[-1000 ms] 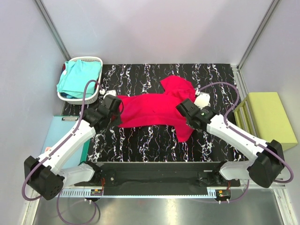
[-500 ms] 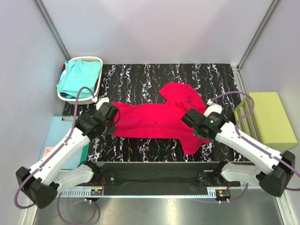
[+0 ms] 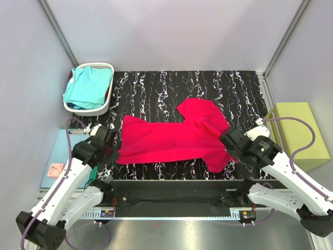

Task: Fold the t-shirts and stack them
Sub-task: Flatten out the tshirt

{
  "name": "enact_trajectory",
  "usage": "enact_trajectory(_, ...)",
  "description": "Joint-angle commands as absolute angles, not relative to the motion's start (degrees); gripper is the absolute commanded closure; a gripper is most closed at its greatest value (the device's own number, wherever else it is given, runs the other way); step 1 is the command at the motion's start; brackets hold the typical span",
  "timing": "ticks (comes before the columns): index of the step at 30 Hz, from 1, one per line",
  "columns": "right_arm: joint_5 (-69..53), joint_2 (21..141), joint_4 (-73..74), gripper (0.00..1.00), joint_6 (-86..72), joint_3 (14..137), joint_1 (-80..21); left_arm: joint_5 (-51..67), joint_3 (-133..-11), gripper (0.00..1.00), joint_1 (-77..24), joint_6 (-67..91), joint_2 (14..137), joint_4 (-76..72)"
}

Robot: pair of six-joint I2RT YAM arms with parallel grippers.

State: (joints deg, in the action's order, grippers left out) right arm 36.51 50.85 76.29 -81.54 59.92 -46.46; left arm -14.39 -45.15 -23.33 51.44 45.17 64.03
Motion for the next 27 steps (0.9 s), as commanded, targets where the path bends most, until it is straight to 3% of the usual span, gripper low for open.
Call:
enact_trajectory(1,33.9,49.0,90.6,1.00,-84.1,57.0,-46.8,-7.7,-41.6,1.00,-23.0,53.5,43.2,64.4)
enact_trajectory(10,27.2,47.1,90.3,1.00,-81.5,53.0,-46.8,-5.1,-39.7,0.96,-23.0,52.7,41.2,67.3)
enact_trajectory(12,27.1,47.3,90.4,1.00,-81.0,53.7,-46.8,-4.1,-39.7,0.87,-23.1,52.6,41.1,67.8)
enact_trajectory(13,27.3,47.5,90.4,1.00,-80.6,54.0,-46.8,-3.7,-39.8,0.72,-23.0,52.5,41.2,67.8)
enact_trajectory(15,27.9,47.8,90.2,0.99,-79.1,55.1,-46.8,-3.3,-40.7,0.61,-23.2,52.0,41.4,67.9)
enact_trajectory(17,29.4,47.9,89.0,0.82,-77.5,56.3,-46.8,-4.0,-41.7,0.44,-23.1,51.7,41.4,68.0)
enact_trajectory(18,30.1,47.8,88.2,0.65,-76.1,58.0,-46.8,-5.1,-43.3,0.35,-23.1,51.2,41.5,68.1)
enact_trajectory(20,33.1,48.2,87.5,0.53,-75.3,60.3,-46.8,-6.5,-45.5,0.13,-23.1,50.5,42.0,68.3)
enact_trajectory(22,36.4,49.6,86.8,0.39,-73.0,64.4,-46.8,-8.8,-49.4,0.08,-23.1,49.4,42.6,68.3)
enact_trajectory(24,38.3,51.1,85.1,0.32,-69.8,68.4,-46.8,-11.3,-53.1,0.01,-23.1,48.2,44.4,67.1)
enact_trajectory(27,43.7,55.9,77.1,0.26,-62.1,71.6,-46.7,-13.4,-57.3,0.01,-23.0,46.2,49.0,62.0)
